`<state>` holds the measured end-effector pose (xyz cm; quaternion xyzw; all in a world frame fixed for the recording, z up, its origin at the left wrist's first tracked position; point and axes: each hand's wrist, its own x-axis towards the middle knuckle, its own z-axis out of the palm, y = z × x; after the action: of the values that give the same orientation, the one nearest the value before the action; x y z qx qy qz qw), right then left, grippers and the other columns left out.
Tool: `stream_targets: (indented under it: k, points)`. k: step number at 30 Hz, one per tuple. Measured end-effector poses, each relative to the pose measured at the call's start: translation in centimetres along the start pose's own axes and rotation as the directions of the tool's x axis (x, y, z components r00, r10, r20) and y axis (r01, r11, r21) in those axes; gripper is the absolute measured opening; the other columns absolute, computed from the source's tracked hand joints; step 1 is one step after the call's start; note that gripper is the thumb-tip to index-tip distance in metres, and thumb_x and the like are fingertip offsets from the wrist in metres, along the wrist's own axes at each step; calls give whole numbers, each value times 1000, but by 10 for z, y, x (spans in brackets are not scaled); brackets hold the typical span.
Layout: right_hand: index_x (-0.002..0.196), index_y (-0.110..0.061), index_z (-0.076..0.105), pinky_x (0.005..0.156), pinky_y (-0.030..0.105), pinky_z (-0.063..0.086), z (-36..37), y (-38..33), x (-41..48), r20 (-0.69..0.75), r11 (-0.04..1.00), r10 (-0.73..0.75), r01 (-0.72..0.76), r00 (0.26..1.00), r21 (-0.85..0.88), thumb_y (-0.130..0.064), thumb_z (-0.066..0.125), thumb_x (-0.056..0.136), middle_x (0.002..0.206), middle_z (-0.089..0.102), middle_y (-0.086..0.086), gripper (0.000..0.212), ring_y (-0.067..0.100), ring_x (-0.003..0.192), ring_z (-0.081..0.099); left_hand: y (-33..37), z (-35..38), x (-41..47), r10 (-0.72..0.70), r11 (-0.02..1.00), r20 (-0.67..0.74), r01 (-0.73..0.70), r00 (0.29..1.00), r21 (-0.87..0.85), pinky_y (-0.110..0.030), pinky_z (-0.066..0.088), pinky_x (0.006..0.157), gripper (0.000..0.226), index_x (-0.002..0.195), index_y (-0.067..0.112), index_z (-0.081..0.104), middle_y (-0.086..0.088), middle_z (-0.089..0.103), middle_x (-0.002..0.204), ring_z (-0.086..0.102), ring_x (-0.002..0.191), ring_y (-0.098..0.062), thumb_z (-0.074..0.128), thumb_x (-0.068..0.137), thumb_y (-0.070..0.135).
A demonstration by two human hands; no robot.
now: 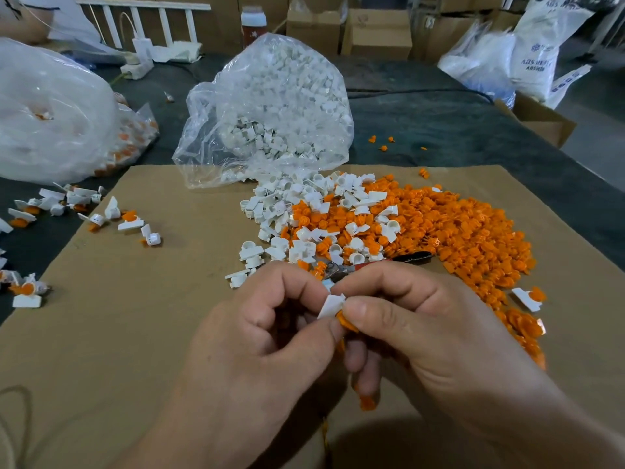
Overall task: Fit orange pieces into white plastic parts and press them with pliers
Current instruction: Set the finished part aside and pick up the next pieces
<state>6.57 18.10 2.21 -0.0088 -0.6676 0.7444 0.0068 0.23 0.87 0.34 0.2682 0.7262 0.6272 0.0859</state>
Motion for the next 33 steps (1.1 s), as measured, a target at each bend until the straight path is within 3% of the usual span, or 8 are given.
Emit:
stream_targets:
  k: [6, 14, 16, 19, 22, 26, 30, 33]
  points:
    - [96, -22, 72, 50, 34, 52, 0, 0, 0, -29, 998, 21, -23, 999, -59, -27, 66, 86, 72, 70, 9, 13, 24, 53, 62, 4, 2, 3, 15, 996, 3, -16, 1000, 92, -26, 51, 49, 31, 90, 40, 67, 5, 68, 67, 62, 56, -10, 66, 65, 56]
    - [92, -35, 67, 48, 26, 52, 6, -8, -6, -76, 920, -45, 12, 996, -392, -39, 62, 90, 66, 67, -6, 7, 9, 51, 62, 9, -8, 5, 181, 910, 73, -195, 981, 366, -8, 47, 54, 20, 92, 45, 61, 19, 67, 79, 64, 67, -1, 62, 74, 53]
    - [96, -38, 64, 53, 24, 52, 1, -8, -8, -144, 801, -179, 59, 973, -596, -46, 59, 91, 77, 66, -13, 11, 6, 65, 62, 9, -7, 8, 62, 980, 35, -68, 997, 185, -15, 51, 54, 23, 90, 41, 66, 10, 71, 74, 67, 63, -6, 74, 69, 48]
    - [121, -42, 52, 85, 14, 39, -16, -13, -6, -130, 372, -349, 10, 928, -928, -44, 50, 89, 113, 51, -28, 32, -4, 109, 48, 5, -10, 16, -105, 979, -35, 97, 994, -178, -21, 51, 47, 17, 81, 30, 72, -2, 67, 63, 69, 56, -19, 74, 67, 20]
    - [146, -36, 20, 114, 28, 19, -26, -12, -2, -98, 97, -85, -90, 992, -991, -41, 41, 88, 146, 23, -19, 63, 4, 137, 14, 7, -11, 19, -208, 906, -39, 177, 977, -386, -22, 46, 41, 14, 77, 20, 73, -11, 60, 60, 62, 50, -19, 70, 66, 11]
    - [149, -37, 2, 116, 34, 3, -31, -5, 1, -126, 5, 80, -127, 989, -992, -48, 28, 81, 154, 1, -16, 73, 8, 143, -5, 11, -8, 20, -266, 841, 7, 236, 964, -487, -22, 44, 37, 13, 78, 14, 71, -14, 59, 60, 58, 48, -19, 66, 67, 8]
    - [150, -39, 4, 116, 38, 9, -35, -4, 6, -140, -12, 37, -140, 989, -990, -55, 30, 92, 158, 3, -16, 65, 7, 145, -3, 9, -10, 20, -275, 825, 30, 252, 961, -506, -22, 43, 38, 13, 79, 12, 70, -14, 58, 61, 57, 49, -19, 65, 67, 9]
    - [148, -41, 8, 110, 41, 19, -35, -5, 10, -137, -63, 50, -134, 989, -989, -71, 15, 80, 155, 12, -19, 75, 8, 142, 5, 7, -13, 20, -283, 825, 31, 260, 959, -502, -22, 44, 39, 11, 78, 13, 70, -13, 60, 65, 58, 51, -19, 66, 68, 10]
